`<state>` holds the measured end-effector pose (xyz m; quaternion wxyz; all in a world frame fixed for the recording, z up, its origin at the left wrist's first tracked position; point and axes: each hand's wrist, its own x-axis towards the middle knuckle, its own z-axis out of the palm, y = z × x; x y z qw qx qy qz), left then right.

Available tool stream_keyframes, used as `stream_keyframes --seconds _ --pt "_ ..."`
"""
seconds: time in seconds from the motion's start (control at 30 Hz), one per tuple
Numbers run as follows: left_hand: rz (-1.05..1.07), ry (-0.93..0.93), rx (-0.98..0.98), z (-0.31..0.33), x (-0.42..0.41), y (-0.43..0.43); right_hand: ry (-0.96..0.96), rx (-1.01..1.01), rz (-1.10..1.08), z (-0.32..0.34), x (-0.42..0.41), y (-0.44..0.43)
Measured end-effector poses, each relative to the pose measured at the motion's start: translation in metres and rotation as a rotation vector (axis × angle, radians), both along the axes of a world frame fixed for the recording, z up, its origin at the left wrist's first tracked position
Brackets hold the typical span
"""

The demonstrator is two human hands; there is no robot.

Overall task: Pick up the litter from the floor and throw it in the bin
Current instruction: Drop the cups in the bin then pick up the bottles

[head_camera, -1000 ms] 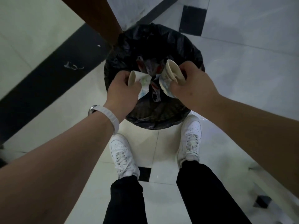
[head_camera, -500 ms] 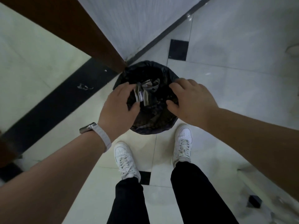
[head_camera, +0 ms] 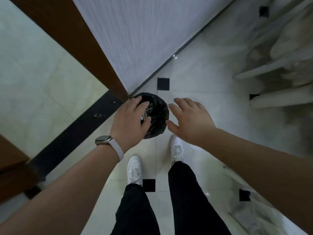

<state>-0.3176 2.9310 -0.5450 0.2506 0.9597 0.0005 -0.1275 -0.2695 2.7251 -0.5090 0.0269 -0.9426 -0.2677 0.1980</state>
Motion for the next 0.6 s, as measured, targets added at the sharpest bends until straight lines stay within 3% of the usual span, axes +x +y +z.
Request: stream_keyframes --seconds 0.37,0.6 --pt "-0.315 -0.191 0.008 0.178 -0.069 -0.006 -0.168 -0.039 -0.321 0.183 -0.145 -0.017" --pt "-0.584 -0.350 -0.150 0.265 -0.089 -0.079 -0.383 -0.129 -0.585 0.266 -0.226 -0.077"
